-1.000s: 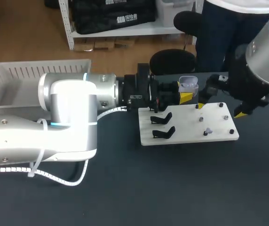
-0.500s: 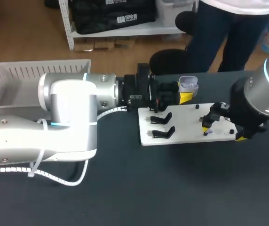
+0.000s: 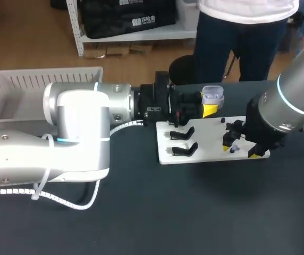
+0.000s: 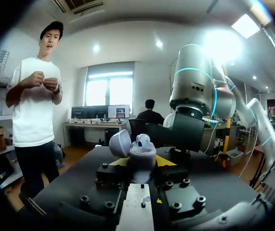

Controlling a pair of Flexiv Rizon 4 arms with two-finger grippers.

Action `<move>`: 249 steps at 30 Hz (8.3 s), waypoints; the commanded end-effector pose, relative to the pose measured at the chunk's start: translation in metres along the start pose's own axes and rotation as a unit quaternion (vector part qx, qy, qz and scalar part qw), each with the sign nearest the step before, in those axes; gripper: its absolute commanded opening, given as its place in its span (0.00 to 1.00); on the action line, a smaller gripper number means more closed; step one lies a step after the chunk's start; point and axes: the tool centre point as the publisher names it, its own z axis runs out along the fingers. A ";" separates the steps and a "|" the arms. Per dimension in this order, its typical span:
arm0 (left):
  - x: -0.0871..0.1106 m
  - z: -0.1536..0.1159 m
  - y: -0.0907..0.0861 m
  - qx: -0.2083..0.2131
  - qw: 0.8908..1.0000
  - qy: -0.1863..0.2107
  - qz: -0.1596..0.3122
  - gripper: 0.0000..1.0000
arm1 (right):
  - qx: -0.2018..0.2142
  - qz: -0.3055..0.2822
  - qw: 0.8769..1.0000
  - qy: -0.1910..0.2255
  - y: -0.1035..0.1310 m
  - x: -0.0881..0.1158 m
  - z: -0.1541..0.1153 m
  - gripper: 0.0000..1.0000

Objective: Pick up each earbud case from the left stands, insert the matching earbuds, close the lid, and place the case in the box.

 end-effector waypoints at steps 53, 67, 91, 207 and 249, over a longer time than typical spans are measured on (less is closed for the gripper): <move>0.001 0.000 -0.001 -0.003 1.000 -0.003 0.002 0.00 | -0.006 -0.004 1.000 0.003 -0.010 -0.020 0.032 0.30; 0.001 0.000 -0.001 -0.003 1.000 -0.003 0.002 0.00 | -0.004 -0.006 1.000 0.006 -0.008 -0.021 0.030 0.00; 0.001 0.000 -0.001 -0.003 1.000 -0.003 0.002 0.00 | -0.001 -0.062 0.996 0.059 0.006 0.015 -0.092 0.00; 0.001 0.000 -0.001 -0.003 1.000 -0.003 0.002 0.00 | 0.023 -0.352 0.934 0.061 0.116 -0.058 -0.125 0.00; 0.001 0.000 -0.001 -0.003 1.000 -0.003 0.002 0.00 | 0.033 -0.363 0.929 0.066 0.116 -0.052 -0.118 0.00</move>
